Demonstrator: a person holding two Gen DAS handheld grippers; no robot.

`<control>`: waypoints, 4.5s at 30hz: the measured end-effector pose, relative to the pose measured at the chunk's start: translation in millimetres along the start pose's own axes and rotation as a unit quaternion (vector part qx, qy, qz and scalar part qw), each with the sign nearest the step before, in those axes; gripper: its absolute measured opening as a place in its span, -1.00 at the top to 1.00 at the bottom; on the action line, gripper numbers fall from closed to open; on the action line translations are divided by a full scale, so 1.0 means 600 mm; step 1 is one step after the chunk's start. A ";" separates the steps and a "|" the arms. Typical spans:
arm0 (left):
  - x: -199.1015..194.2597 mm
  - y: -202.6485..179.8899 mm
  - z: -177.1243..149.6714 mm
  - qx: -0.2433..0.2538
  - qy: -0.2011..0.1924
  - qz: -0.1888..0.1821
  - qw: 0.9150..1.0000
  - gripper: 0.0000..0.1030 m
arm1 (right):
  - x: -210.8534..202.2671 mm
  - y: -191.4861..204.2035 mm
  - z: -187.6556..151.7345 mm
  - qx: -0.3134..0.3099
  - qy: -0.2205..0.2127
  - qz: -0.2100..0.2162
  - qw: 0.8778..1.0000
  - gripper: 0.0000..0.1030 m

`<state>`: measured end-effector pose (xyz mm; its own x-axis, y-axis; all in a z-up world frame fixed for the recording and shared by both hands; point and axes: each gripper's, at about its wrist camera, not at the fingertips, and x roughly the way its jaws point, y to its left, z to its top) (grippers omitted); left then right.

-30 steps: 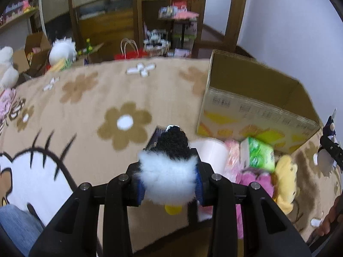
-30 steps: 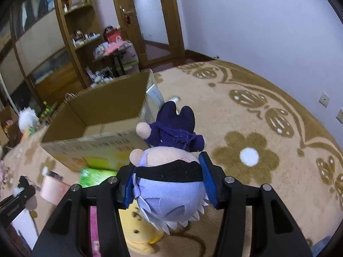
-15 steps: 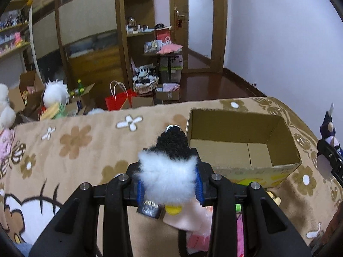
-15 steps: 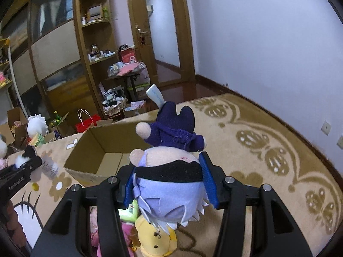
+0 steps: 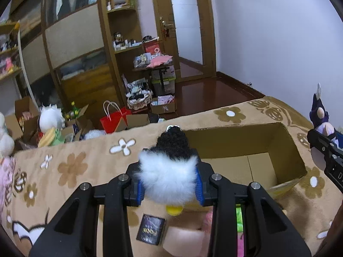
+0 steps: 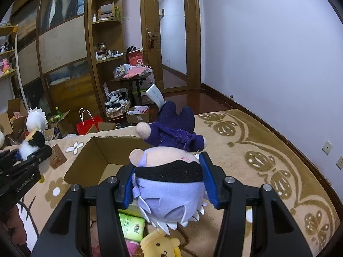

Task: Organize soft objects
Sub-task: 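Carry both plush items over the box and open both tools to drop them, then withdraw both tools from the box back toward the remaining items, then grasp the yellow dog plush with the right tool while the left tool grasps the pink-swirl roll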

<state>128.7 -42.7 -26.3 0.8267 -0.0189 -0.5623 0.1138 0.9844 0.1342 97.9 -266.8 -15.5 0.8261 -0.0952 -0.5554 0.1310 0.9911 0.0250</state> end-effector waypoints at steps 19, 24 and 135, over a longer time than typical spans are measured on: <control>0.075 -0.003 0.025 -0.009 0.011 -0.042 0.999 0.31 | 0.072 0.028 0.000 -0.010 0.014 0.032 0.999 -0.12; 0.093 -0.020 0.011 -0.006 0.025 -0.063 0.998 0.30 | 0.095 0.033 -0.015 -0.007 0.031 0.049 0.998 -0.12; 0.085 0.008 -0.189 -0.032 0.214 -0.049 0.975 -0.77 | 0.125 -0.039 -0.226 0.044 0.245 0.043 0.968 -0.86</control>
<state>109.1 -19.3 -146.7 0.5070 -0.0514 -0.8604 0.1338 0.9908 0.0197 82.1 -284.6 -170.5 0.4794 0.0639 -0.8752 0.1379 0.9795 0.1470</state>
